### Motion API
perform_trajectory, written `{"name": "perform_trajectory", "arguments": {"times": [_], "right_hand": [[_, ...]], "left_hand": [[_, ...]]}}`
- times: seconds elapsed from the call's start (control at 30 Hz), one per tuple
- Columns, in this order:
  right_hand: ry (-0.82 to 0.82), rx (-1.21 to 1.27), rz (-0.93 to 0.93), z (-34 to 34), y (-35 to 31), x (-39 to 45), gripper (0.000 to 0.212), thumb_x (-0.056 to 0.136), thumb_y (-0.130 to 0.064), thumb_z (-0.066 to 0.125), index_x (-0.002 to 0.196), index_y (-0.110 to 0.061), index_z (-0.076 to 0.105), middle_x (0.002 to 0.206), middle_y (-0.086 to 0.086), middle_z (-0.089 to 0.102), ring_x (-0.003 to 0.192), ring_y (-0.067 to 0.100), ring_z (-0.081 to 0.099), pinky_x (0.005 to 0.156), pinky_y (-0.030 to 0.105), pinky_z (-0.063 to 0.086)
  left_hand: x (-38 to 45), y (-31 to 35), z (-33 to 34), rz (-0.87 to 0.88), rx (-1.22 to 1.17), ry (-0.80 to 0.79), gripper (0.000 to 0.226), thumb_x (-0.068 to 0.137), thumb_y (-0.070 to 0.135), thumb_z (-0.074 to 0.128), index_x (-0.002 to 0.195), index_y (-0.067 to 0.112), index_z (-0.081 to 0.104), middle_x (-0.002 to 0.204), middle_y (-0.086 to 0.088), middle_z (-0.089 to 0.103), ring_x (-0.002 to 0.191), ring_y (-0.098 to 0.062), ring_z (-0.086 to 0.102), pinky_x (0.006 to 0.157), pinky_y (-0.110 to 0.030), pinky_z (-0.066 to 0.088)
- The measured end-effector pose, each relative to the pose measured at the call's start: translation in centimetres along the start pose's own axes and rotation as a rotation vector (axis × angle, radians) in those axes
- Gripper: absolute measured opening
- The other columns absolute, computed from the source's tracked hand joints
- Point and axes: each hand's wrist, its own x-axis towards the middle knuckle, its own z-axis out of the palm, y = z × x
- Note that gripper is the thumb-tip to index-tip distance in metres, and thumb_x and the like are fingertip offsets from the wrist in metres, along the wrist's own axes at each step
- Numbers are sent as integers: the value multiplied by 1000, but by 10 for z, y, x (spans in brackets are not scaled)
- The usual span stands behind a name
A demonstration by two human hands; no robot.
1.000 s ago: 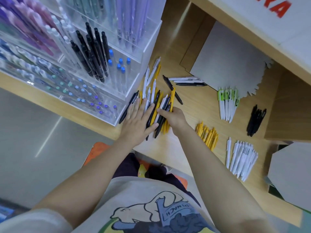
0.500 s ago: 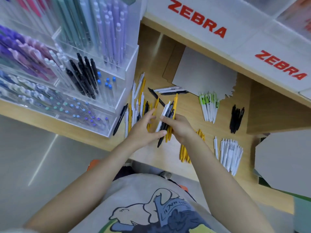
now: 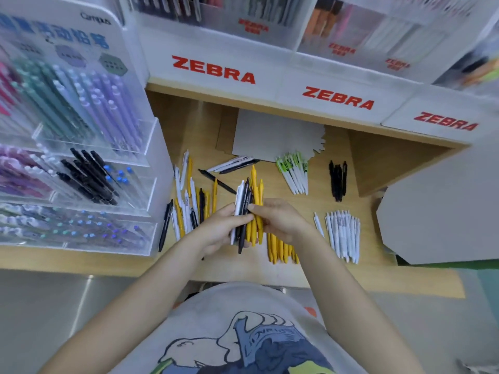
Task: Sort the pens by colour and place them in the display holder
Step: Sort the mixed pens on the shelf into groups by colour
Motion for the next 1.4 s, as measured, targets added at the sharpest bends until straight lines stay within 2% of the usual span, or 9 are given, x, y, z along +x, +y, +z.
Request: {"name": "perform_trajectory", "arguments": {"times": [0.23, 0.33, 0.5, 0.57, 0.77, 1.0, 1.17, 1.3, 1.4], "right_hand": [[56, 97, -26, -7, 8, -13, 13, 96, -12, 61, 100, -1, 66, 86, 17, 69, 78, 30, 67, 77, 45, 57], [83, 86, -15, -13, 12, -15, 21, 95, -13, 61, 109, 3, 64, 89, 16, 70, 80, 29, 68, 82, 47, 57], [102, 68, -31, -16, 15, -23, 22, 94, -16, 64, 106, 1, 69, 86, 16, 72, 74, 26, 68, 63, 36, 57], [91, 59, -41, -17, 16, -25, 19, 94, -20, 66, 99, -2, 72, 83, 16, 72, 71, 26, 68, 65, 37, 58], [169, 72, -26, -27, 16, -25, 18, 92, -15, 68, 98, 2, 72, 84, 15, 73, 75, 24, 71, 70, 33, 60], [164, 73, -18, -28, 15, -24, 20, 90, -14, 69, 99, 3, 70, 87, 21, 73, 74, 28, 71, 69, 35, 60], [48, 96, -26, -44, 15, -23, 19, 97, -17, 59, 105, -3, 69, 95, 14, 74, 87, 30, 73, 77, 36, 58], [38, 115, -46, -61, 18, -22, 18, 100, -17, 54, 112, -7, 62, 98, 11, 74, 90, 27, 72, 85, 40, 58], [115, 115, -42, -79, 24, -19, 11, 99, -15, 57, 105, -6, 57, 98, 16, 73, 85, 27, 72, 79, 39, 60]], "left_hand": [[3, -1, 15, -31, -31, 74, 29, 97, 18, 62, 125, 9, 61, 102, -19, 72, 88, -33, 71, 66, -40, 60], [5, -4, 20, -28, -41, 93, 29, 97, 15, 62, 125, 7, 60, 95, -15, 73, 84, -29, 72, 63, -38, 59], [7, -9, 26, 21, -30, 84, 36, 91, 10, 70, 125, 12, 60, 111, -15, 73, 101, -30, 71, 75, -37, 61], [7, -11, 27, 44, -24, 92, 37, 90, 8, 70, 125, 12, 60, 108, -10, 75, 95, -24, 74, 71, -30, 60], [6, -12, 24, 49, -128, 64, 35, 89, 4, 68, 123, 7, 60, 104, -19, 74, 84, -33, 74, 66, -37, 60], [12, -13, 25, 67, -71, 72, 42, 85, 4, 73, 125, 8, 60, 114, -17, 72, 102, -33, 71, 87, -44, 59], [17, -10, 26, 60, -103, 91, 38, 86, 1, 71, 122, 6, 62, 108, -14, 74, 94, -28, 73, 73, -35, 61], [24, -10, 27, 43, -98, 113, 41, 85, 4, 74, 124, 6, 62, 113, -18, 72, 103, -35, 70, 90, -44, 58], [34, -12, 31, 35, -101, 142, 36, 86, 1, 71, 120, 8, 64, 105, -16, 74, 93, -33, 73, 80, -37, 61]]}}
